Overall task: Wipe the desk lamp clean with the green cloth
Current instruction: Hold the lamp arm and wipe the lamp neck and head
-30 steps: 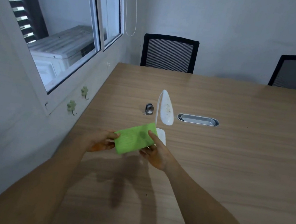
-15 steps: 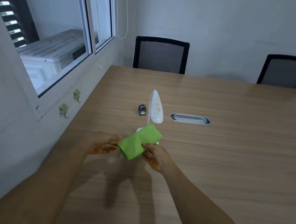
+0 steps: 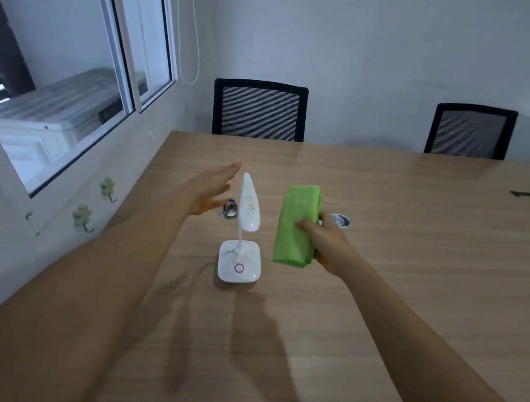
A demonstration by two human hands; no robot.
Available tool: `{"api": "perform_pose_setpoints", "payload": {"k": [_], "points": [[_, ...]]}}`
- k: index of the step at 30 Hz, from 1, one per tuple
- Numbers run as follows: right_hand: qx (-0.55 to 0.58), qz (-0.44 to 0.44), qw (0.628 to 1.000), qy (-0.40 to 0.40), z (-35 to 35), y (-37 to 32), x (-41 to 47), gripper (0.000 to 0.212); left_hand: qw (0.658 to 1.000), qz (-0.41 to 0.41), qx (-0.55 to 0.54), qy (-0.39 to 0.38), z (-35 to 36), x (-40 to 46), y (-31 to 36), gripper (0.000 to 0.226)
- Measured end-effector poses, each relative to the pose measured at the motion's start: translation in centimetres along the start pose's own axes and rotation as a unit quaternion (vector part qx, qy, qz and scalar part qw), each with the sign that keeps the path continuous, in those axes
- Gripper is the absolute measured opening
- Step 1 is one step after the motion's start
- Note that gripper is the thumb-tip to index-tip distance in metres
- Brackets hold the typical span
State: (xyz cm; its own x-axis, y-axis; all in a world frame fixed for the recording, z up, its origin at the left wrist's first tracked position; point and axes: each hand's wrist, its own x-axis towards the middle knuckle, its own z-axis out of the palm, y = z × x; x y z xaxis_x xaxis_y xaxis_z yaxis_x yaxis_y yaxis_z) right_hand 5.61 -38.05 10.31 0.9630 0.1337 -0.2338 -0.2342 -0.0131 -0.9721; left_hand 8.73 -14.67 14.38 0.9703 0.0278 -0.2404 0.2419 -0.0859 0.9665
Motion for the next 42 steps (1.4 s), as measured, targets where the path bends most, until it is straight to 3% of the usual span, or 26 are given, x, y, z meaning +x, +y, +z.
{"api": "perform_pose_setpoints", "payload": {"k": [3,7,10,13,16,20,25,31,34,39,42], "points": [[-0.094,-0.086,0.992,0.014,0.4,-2.3,-0.9,0.043,1.000,-0.013,-0.016,-0.020,0.5,0.7,0.2,0.056],[-0.193,-0.226,0.955,0.025,1.5,-4.1,-1.7,0.048,0.999,-0.011,-0.028,-0.018,0.6,1.0,-0.2,0.048],[-0.253,-0.278,0.926,0.022,2.4,-4.8,-1.6,0.051,1.000,-0.003,-0.018,-0.013,0.5,1.0,-0.4,0.046],[-0.328,-0.313,0.891,0.025,3.3,-5.3,-1.1,0.055,1.000,-0.001,-0.018,-0.010,0.6,0.9,-0.4,0.028],[-0.386,-0.335,0.860,0.014,3.7,-5.3,-1.0,0.056,1.000,0.000,-0.018,-0.010,0.6,0.9,-0.5,0.034],[-0.435,-0.421,0.796,0.005,3.4,-4.3,-1.7,0.056,1.000,-0.002,-0.026,-0.016,0.5,0.8,-0.4,0.025],[-0.472,-0.483,0.736,-0.033,1.9,-2.5,-4.2,0.055,1.000,0.004,0.011,-0.013,0.3,1.2,-0.3,0.035],[-0.532,-0.576,0.620,-0.030,-0.6,-0.3,-6.6,0.040,1.000,-0.004,0.020,-0.012,0.0,1.7,-0.3,0.039],[-0.500,-0.602,0.623,-0.001,-0.6,-1.1,-6.5,0.040,1.000,-0.005,0.026,-0.015,0.0,1.9,-0.1,0.034],[-0.469,-0.530,0.703,0.069,1.8,-4.5,-3.7,0.048,0.999,-0.010,0.020,-0.044,-0.6,1.8,0.0,0.040],[-0.494,-0.488,0.717,0.054,3.6,-5.4,-2.3,0.053,0.998,-0.012,0.024,-0.049,-0.6,1.9,0.1,0.032]]}}
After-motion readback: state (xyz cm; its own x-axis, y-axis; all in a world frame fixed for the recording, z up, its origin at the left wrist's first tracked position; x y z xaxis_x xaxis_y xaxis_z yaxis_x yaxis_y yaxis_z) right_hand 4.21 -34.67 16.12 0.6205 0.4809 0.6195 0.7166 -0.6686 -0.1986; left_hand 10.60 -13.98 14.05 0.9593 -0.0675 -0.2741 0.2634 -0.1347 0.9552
